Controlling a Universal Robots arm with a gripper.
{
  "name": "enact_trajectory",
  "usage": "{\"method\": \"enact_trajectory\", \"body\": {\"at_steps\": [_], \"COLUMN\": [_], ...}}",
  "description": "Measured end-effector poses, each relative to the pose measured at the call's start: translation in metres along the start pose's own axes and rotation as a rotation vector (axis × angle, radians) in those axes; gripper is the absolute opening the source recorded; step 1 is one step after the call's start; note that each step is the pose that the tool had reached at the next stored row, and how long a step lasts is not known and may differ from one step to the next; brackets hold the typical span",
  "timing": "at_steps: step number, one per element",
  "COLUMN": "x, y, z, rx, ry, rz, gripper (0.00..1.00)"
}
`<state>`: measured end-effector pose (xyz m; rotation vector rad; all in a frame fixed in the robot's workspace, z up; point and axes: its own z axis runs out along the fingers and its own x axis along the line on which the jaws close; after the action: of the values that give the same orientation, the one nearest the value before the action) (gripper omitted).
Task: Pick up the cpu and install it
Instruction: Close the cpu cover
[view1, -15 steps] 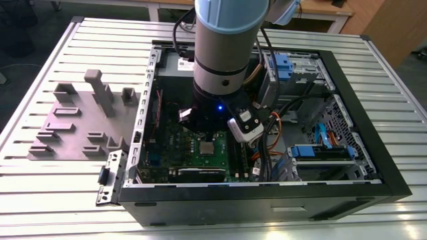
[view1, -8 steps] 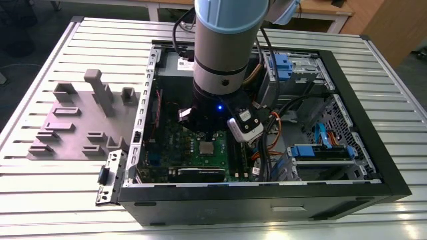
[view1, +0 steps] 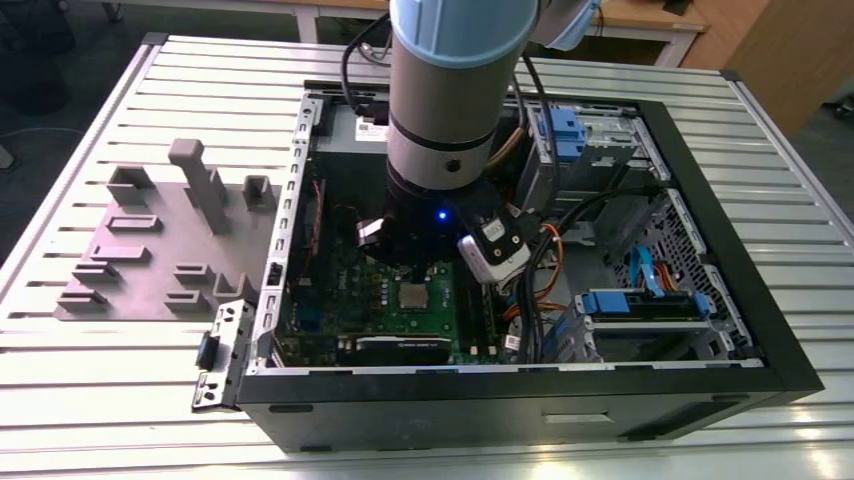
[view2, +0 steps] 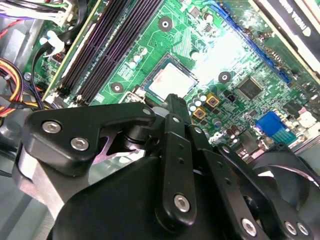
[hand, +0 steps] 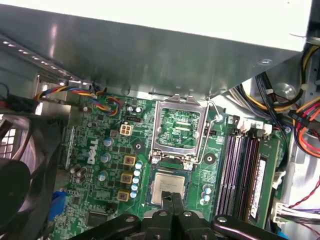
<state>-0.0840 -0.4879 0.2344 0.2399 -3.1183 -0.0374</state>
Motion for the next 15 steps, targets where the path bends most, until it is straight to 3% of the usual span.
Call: {"method": "enact_trajectory", "body": {"at_steps": [5,15], "x": [0.0,0.0], "y": [0.0,0.0], "z": [0.0,0.0], "rx": [0.0005,0.0007], "ry": [0.0011,0.0014], "rz": [-0.047,-0.056], "gripper": [0.11,0.11]}}
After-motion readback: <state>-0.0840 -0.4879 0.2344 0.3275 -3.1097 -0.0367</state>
